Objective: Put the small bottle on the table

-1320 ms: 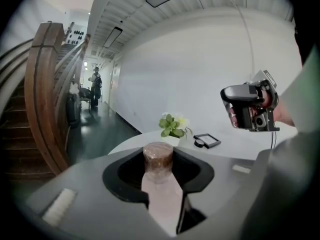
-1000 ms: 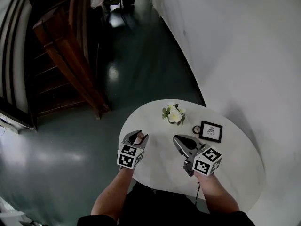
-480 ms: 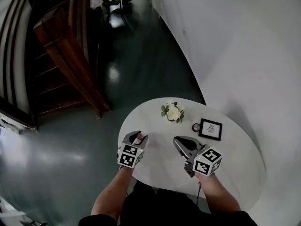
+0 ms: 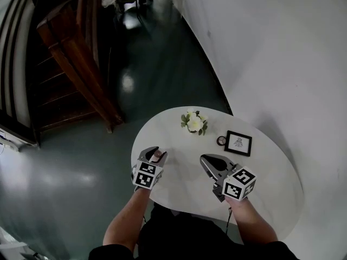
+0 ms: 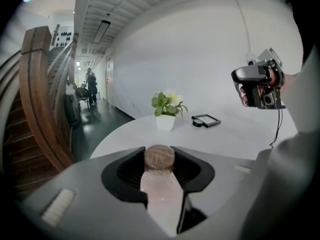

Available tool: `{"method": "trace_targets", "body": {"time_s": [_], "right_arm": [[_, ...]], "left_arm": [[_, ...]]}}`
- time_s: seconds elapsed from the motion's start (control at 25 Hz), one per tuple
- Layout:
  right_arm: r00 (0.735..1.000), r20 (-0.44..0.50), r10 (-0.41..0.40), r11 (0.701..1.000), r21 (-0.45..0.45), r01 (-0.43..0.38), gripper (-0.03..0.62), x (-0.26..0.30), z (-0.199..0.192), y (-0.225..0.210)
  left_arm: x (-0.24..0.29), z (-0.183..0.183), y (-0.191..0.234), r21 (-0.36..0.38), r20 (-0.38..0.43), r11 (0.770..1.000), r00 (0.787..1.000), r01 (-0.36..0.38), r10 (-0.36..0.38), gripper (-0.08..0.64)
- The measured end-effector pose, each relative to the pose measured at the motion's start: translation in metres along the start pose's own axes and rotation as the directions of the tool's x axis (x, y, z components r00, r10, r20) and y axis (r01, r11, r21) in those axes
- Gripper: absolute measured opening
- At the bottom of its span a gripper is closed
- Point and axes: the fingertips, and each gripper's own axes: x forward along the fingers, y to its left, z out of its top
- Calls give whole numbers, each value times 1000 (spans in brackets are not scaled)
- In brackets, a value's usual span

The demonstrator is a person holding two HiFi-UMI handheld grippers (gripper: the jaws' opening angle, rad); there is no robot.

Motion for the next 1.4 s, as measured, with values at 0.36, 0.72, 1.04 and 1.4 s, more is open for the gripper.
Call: {"method": "trace_targets", "body": {"time_s": [0.36, 0.72, 1.04, 1.4], "right_arm": [[1000, 15, -17, 998, -62, 18, 11, -36, 9, 4], [997, 76, -4, 996, -84, 10, 11, -79, 21, 7], [993, 118, 23, 993, -116, -9, 11, -91, 37, 7], [989, 141, 33, 994, -111, -18, 11, -75, 44, 22]], "left_arm": [[-11, 7, 0, -48, 1, 997, 999, -52, 52, 156], [-53, 48, -6, -59, 90, 990, 987, -127, 132, 156], [-96, 92, -54, -74, 251, 997, 968, -7, 25, 156], [-159, 129, -58, -64, 383, 997, 924, 36, -9, 89]]}}
